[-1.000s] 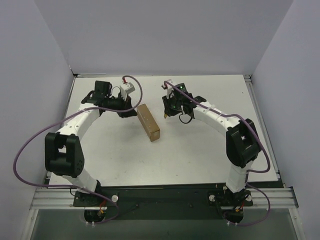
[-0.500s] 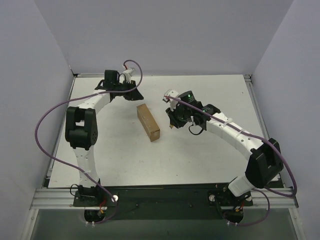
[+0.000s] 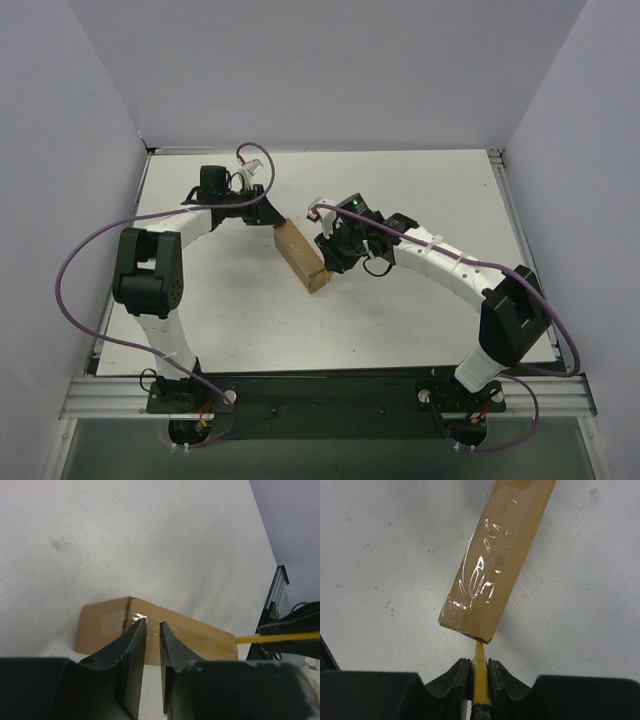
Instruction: Unpack the express box
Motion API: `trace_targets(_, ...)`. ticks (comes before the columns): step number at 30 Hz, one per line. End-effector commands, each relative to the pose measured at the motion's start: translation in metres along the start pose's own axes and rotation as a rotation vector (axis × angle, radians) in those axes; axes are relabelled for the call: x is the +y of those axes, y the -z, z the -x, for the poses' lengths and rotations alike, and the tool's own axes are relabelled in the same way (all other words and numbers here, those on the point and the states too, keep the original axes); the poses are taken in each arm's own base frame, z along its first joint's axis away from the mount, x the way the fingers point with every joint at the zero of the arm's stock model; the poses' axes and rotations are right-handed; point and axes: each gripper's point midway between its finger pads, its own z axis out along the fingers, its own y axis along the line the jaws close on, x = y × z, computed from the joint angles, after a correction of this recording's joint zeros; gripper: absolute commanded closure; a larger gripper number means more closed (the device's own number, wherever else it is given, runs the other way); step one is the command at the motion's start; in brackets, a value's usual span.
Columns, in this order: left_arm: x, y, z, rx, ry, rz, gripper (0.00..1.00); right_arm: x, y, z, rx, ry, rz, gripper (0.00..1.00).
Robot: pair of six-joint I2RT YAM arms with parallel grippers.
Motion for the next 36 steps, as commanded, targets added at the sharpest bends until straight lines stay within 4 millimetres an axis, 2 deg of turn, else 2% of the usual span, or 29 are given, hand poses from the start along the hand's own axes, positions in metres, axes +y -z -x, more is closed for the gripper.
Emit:
trace_targets(1,-0.042,0.024,0.007,-0.046,-0.089,-0.074,0.73,-0.005,-0.012,0.026,-0.098,-0.057,-0.022,1.00)
trace_targets(2,-0.041,0.028,-0.004,-0.015,-0.049,-0.059,0.73,-0.008,-0.015,0.026,-0.102,-0.067,-0.042,1.00)
trace_targets(4,-0.047,0.036,-0.010,-0.004,-0.056,-0.057,0.73,-0.017,-0.018,0.031,-0.119,-0.085,-0.091,1.00)
trace_targets(5,-0.047,0.040,-0.021,0.023,-0.030,-0.045,0.73,-0.019,-0.017,0.035,-0.127,-0.085,-0.108,1.00)
trace_targets(10,-0.054,0.055,-0.045,0.068,-0.051,-0.019,0.73,-0.040,-0.016,0.037,-0.126,-0.046,-0.213,1.00)
trace_targets(11,-0.052,0.057,-0.056,0.089,-0.032,-0.015,0.72,-0.046,-0.014,0.037,-0.125,-0.047,-0.243,1.00)
trace_targets(17,-0.055,0.068,-0.070,0.101,-0.078,0.005,0.73,-0.070,-0.009,0.033,-0.124,-0.082,-0.288,1.00)
trace_targets(20,-0.071,0.077,-0.050,0.052,-0.180,-0.035,0.73,-0.078,-0.001,0.037,-0.133,-0.079,-0.314,1.00)
trace_targets(22,-0.076,0.085,-0.024,-0.006,-0.269,0.001,0.73,-0.072,0.003,0.029,-0.116,-0.051,-0.292,1.00)
trace_targets(23,-0.068,0.087,-0.011,-0.033,-0.312,0.058,0.73,-0.069,0.005,0.026,-0.111,-0.033,-0.278,1.00)
trace_targets(25,-0.057,0.087,0.011,-0.064,-0.349,0.119,0.82,-0.056,0.007,0.021,-0.111,0.013,-0.218,1.00)
trace_targets(27,-0.031,0.079,0.020,-0.054,-0.327,0.197,0.93,-0.046,0.006,0.012,-0.094,0.024,-0.165,1.00)
trace_targets(29,-0.019,0.075,0.036,-0.073,-0.315,0.238,0.98,-0.034,0.002,0.008,-0.089,0.030,-0.108,1.00)
trace_targets(30,-0.002,0.067,0.037,-0.067,-0.287,0.270,1.00,-0.029,0.000,0.008,-0.087,0.033,-0.085,1.00)
trace_targets(31,0.005,0.065,0.041,-0.075,-0.279,0.286,1.00,-0.021,-0.001,0.007,-0.086,0.040,-0.050,1.00)
trace_targets(32,0.008,0.062,0.054,-0.101,-0.290,0.294,1.00,-0.015,-0.003,0.008,-0.085,0.044,-0.033,1.00)
trace_targets(33,0.023,0.056,0.053,-0.091,-0.271,0.323,1.00,-0.012,-0.005,0.009,-0.082,0.044,-0.025,1.00)
trace_targets(36,0.045,0.045,0.060,-0.069,-0.263,0.355,1.00,-0.009,-0.010,0.015,-0.091,0.013,-0.008,1.00)
